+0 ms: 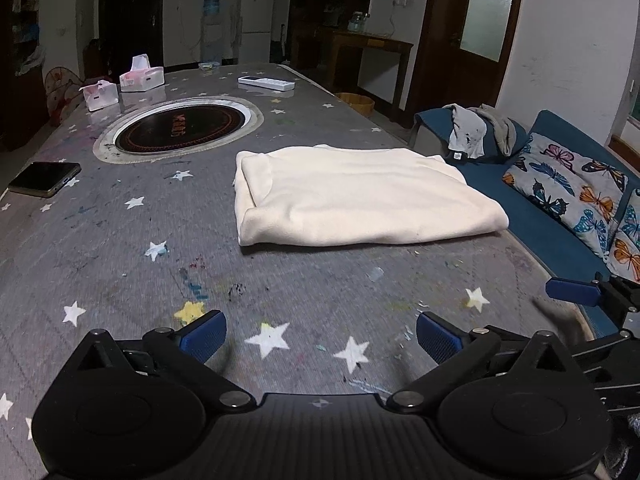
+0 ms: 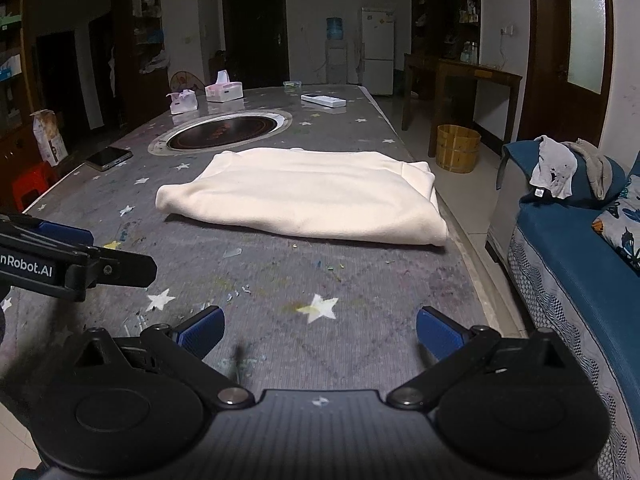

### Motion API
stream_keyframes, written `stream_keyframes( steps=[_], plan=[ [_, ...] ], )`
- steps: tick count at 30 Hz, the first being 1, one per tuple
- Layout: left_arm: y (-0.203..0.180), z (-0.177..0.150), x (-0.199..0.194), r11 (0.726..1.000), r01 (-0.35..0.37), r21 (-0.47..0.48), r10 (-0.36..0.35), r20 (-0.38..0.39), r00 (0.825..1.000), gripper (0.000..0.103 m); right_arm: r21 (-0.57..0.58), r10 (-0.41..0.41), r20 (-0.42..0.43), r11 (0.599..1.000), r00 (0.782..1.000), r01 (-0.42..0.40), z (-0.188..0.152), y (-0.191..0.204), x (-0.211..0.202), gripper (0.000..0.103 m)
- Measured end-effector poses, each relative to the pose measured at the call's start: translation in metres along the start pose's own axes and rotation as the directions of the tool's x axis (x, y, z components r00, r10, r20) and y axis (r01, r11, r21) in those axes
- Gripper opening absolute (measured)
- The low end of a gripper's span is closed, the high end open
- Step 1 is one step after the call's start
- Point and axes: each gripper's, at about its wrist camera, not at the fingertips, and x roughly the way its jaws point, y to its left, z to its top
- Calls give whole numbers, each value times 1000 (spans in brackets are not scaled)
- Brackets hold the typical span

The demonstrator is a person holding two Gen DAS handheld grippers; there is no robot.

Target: Fold clothes

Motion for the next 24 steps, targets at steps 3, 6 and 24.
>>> stream_keyframes(
  steps=[3,6,24],
  plan=[
    [-1,-2,-3,1000,1,0,-1,4,1000,103,0,0,2,1000,1000,0,-3,0,-3,103],
    [-3,-5,-6,1000,2,-1,-2,6,1000,103,-2,0,3,1000,1000,0,-5,1,-6,103],
    [-13,-11,-22,1000,4,10,-5,32,999,103,4,-1,35,1000,999,1,-13,1,-21,103]
  ],
)
